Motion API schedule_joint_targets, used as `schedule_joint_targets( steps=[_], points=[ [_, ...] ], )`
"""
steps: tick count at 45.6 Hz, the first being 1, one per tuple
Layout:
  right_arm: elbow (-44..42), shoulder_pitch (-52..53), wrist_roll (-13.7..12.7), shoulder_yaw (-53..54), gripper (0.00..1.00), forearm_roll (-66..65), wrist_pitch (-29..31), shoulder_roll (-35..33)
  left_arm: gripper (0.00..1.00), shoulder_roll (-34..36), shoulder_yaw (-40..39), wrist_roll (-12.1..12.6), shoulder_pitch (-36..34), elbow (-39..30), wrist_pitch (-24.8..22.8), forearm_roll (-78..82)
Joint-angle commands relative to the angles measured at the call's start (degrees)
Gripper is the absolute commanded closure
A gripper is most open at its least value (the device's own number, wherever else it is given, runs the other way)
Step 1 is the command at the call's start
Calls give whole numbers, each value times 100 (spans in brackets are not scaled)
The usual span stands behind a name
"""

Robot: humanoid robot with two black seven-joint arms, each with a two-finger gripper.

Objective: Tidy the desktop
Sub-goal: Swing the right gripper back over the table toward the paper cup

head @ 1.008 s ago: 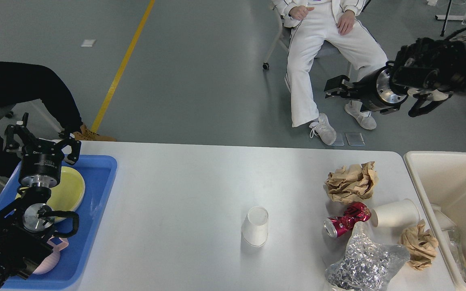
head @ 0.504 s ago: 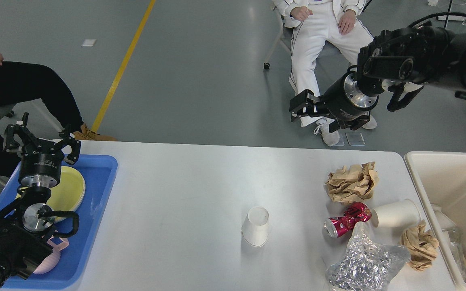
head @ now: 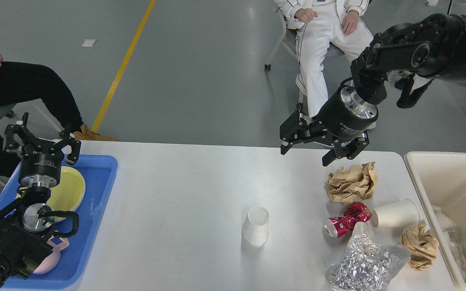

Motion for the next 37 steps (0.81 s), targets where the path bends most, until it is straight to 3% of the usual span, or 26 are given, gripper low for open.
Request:
schedule_joint_targets(
  steps=[1, 20, 37],
  points=[
    [-25, -463, -7, 249, 0, 14, 35, 59, 4, 0, 0, 0, 0, 0, 0, -1],
    [-227, -2353, -51, 1111, 0, 5, -1590, 314, 4, 0, 0, 0, 0, 0, 0, -1],
    [-262, -2960, -60, 1199, 0, -3, -2804, 560, 4, 0, 0, 0, 0, 0, 0, -1]
  ],
)
